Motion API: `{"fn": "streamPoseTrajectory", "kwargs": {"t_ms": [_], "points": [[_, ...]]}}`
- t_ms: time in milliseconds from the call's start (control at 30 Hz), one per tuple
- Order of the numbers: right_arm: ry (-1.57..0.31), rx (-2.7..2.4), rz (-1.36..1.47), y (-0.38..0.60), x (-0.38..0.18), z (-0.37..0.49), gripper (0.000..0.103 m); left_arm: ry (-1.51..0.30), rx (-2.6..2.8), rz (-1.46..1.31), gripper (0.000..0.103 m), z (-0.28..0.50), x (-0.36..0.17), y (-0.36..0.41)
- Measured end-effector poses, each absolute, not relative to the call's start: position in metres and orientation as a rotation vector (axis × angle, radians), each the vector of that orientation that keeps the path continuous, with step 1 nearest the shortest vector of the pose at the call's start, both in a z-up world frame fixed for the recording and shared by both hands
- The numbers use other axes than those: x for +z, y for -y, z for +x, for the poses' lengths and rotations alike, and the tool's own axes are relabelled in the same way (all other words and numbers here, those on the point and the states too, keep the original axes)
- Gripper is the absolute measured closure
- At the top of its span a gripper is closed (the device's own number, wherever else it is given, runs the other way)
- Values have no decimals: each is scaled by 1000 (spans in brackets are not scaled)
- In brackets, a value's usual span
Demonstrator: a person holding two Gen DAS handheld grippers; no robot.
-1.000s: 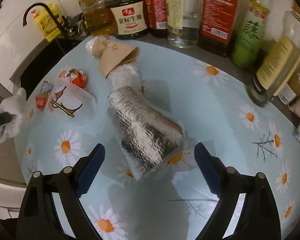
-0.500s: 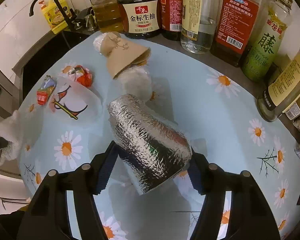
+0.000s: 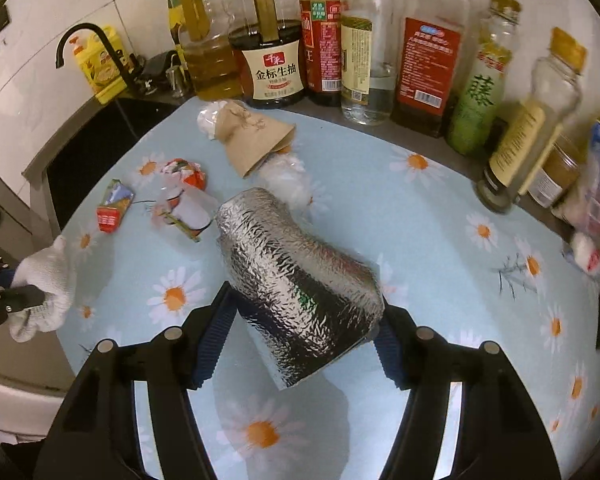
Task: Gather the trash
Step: 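Grasp the foil-wrapped cup with the right tool while the left tool holds a white cloth, then carry the foil cup and white cloth down over the trash bin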
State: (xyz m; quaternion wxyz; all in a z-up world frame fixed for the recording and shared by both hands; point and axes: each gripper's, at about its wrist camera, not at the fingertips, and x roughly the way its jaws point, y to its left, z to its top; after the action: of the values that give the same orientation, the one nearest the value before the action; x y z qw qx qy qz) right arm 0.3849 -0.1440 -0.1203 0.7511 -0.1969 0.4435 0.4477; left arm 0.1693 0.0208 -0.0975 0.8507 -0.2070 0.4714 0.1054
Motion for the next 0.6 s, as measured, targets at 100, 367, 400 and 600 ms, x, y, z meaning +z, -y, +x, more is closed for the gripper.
{"fn": "streamPoseTrajectory", "kwargs": {"t_ms": [100, 367, 400, 600], "points": [[-966, 935, -425, 150, -115, 364, 39, -987, 164, -411, 75, 161, -96, -22], [-981, 838, -366, 163, -102, 296, 39, -984, 40, -393, 75, 129, -96, -29], [-982, 834, -361, 163, -101, 290, 39, -982, 32, -393, 75, 126, -96, -30], [-991, 814, -332, 164, -95, 235, 39, -965, -45, -402, 75, 98, -93, -29]]}}
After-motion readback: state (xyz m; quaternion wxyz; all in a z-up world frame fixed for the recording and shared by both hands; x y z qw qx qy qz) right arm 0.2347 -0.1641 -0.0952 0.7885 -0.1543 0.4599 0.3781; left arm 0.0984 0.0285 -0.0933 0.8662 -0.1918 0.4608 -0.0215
